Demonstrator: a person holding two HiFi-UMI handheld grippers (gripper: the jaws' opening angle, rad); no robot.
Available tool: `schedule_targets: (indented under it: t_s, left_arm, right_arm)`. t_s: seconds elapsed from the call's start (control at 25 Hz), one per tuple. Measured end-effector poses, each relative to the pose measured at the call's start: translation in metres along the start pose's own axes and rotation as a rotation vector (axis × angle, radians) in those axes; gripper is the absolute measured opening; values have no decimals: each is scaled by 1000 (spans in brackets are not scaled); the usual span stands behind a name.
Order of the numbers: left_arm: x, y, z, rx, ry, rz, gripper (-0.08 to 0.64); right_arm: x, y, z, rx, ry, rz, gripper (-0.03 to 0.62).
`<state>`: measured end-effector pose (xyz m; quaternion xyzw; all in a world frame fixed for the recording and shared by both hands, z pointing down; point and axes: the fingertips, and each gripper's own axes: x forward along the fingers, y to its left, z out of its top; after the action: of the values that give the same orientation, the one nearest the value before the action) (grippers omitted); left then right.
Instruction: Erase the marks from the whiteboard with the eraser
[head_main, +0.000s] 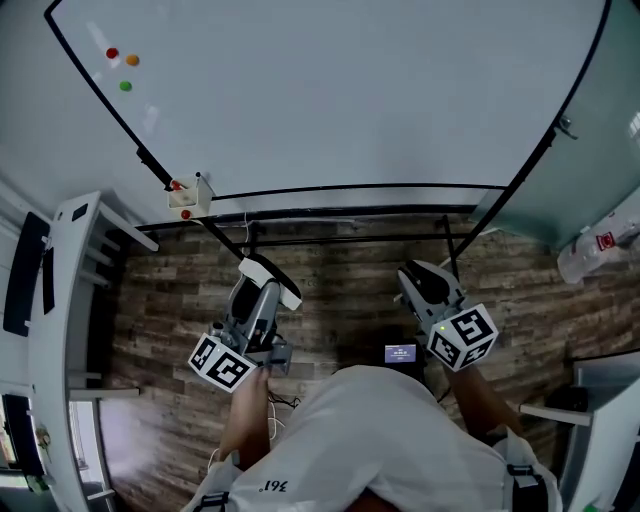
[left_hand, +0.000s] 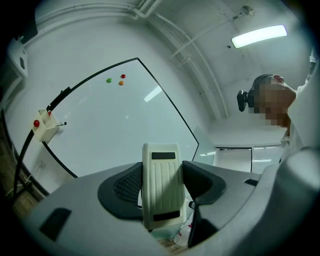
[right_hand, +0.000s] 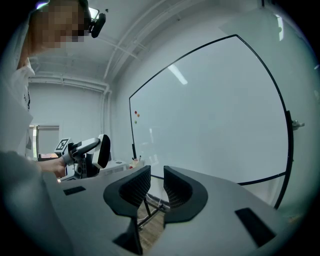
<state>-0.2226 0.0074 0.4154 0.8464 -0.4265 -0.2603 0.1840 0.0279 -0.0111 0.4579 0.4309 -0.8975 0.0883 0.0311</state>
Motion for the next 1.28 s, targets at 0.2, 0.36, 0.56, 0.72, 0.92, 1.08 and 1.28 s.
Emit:
schedule_targets:
  t_s: [0.2, 0.36, 0.56, 0.72, 0.92, 1.08, 1.28]
  left_arm:
    - [-9, -2, -8, -14, 13, -5, 255]
    - [-12, -1, -14, -23, 30, -12, 255]
    - [-14, 3, -21, -39, 57, -18, 255]
    - [-14, 2, -24, -44, 73, -26, 255]
    - [-14, -4, -31, -53, 85, -30, 255]
    - [-12, -6, -35, -60, 96, -29, 255]
    - [-5, -12, -36, -47, 100, -49, 255]
  right_arm:
    - [-4, 4, -2, 1, 1, -3, 86]
    - [-4, 8, -4, 3, 2, -7, 69]
    - [-5, 8, -6, 6, 6, -26, 54]
    - [-6, 10, -6, 2, 10, -32, 41]
    - [-12, 10, -8, -8, 17, -37, 32]
    - [-15, 8, -6, -25, 26, -43, 25]
    - [-14, 6, 2, -55, 12, -39, 25]
